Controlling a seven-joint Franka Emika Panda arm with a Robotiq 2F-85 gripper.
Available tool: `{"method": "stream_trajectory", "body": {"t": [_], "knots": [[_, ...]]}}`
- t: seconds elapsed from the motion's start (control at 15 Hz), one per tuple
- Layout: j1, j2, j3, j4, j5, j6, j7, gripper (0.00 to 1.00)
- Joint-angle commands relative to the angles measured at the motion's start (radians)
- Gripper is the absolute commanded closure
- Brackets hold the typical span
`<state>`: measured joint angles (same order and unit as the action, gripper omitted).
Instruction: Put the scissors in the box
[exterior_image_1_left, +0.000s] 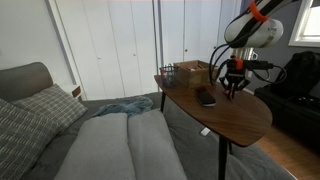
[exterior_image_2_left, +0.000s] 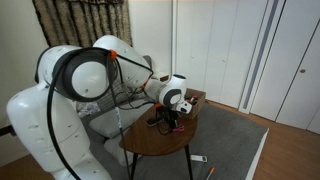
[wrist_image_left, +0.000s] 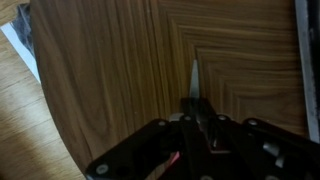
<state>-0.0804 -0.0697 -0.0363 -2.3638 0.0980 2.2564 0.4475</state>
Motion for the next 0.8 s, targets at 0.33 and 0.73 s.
{"method": "stream_trajectory", "body": {"t": [0.33,0.73], "knots": [[0.008,-0.212,0.002,-0.038,-0.035,0.035,-0.083,0.97],[0.006,-0.271,-0.002,-0.009,0.025,0.018,-0.212,0.88]]}}
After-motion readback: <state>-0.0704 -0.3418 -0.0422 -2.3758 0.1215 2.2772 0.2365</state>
